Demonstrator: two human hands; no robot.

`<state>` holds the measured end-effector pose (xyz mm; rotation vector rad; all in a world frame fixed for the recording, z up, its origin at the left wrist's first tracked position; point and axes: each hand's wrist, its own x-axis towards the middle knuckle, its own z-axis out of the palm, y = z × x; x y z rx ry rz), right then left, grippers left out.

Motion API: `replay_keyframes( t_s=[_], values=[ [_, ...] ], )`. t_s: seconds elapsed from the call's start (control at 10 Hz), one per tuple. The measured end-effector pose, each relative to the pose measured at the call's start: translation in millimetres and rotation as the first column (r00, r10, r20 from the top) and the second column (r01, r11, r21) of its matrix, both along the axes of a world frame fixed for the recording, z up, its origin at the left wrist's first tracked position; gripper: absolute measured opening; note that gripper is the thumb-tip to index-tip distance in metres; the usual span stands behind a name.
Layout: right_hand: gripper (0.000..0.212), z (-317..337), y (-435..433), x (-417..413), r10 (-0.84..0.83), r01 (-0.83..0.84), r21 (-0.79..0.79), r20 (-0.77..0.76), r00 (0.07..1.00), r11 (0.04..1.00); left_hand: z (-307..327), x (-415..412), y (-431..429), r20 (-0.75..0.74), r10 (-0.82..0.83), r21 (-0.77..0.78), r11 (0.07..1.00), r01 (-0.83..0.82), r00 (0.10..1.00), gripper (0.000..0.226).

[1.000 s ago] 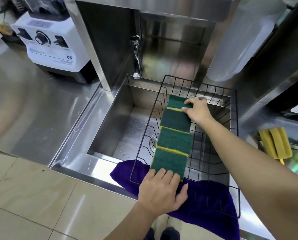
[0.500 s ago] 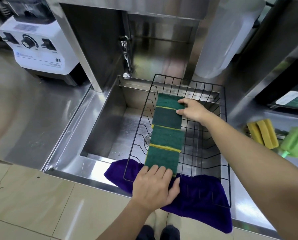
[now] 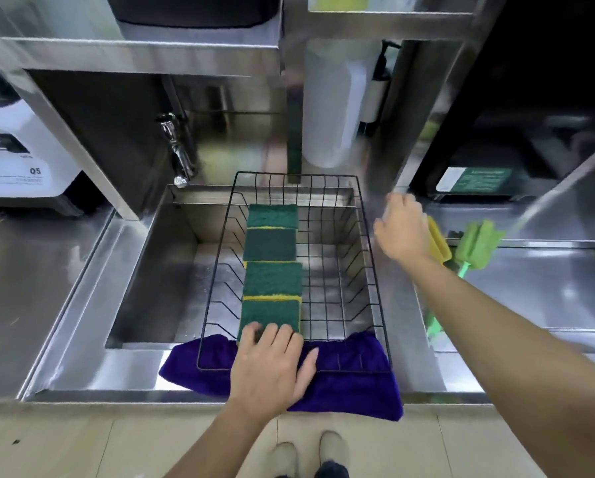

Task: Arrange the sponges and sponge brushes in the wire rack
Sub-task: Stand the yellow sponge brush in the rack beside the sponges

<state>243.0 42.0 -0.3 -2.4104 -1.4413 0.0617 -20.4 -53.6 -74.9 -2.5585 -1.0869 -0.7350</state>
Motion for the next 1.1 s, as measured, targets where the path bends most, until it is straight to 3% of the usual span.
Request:
replay_keyframes(
  t_s=[0.1,0.3,0.5,0.6,0.8,1.0,1.1],
  values=[
    [0.059,-12,-25,25,-0.109,0.104,-0.11,-0.036,0.993,0.988,-3,27,-17,-0.009,-0.068,-0.029,0.997,0.068,0.998,0.042],
    [0.083,-27,-61,50,-0.189,0.124,-0.291,-0.207,0.96,0.949,-4,36,-21,0.003,-0.059,-0.023,0.998,0.059,0.998,0.047],
    [0.055,-38,-75,57,-0.246,0.162,-0.335,-0.224,0.943,0.928,-6,35,-21,0.015,-0.07,0.001,0.998,0.07,0.997,0.049],
    [0.04,-42,-78,62,-0.255,0.177,-0.279,-0.276,0.927,0.944,-7,35,-21,0.026,-0.072,0.007,0.997,0.072,0.997,0.052],
    [0.03,-32,-67,66,-0.227,0.271,0.003,-0.541,0.81,0.962,-9,35,-21,0.027,-0.071,0.003,0.997,0.071,0.997,0.053],
    [0.033,4,-50,52,-0.079,0.243,0.229,-0.554,0.829,0.943,-10,35,-22,0.045,-0.069,-0.01,0.998,0.069,0.997,0.053],
    [0.031,22,-38,38,0.031,0.224,0.341,-0.605,0.795,0.913,-10,36,-22,0.054,-0.058,-0.012,0.998,0.059,0.997,0.053]
  ],
)
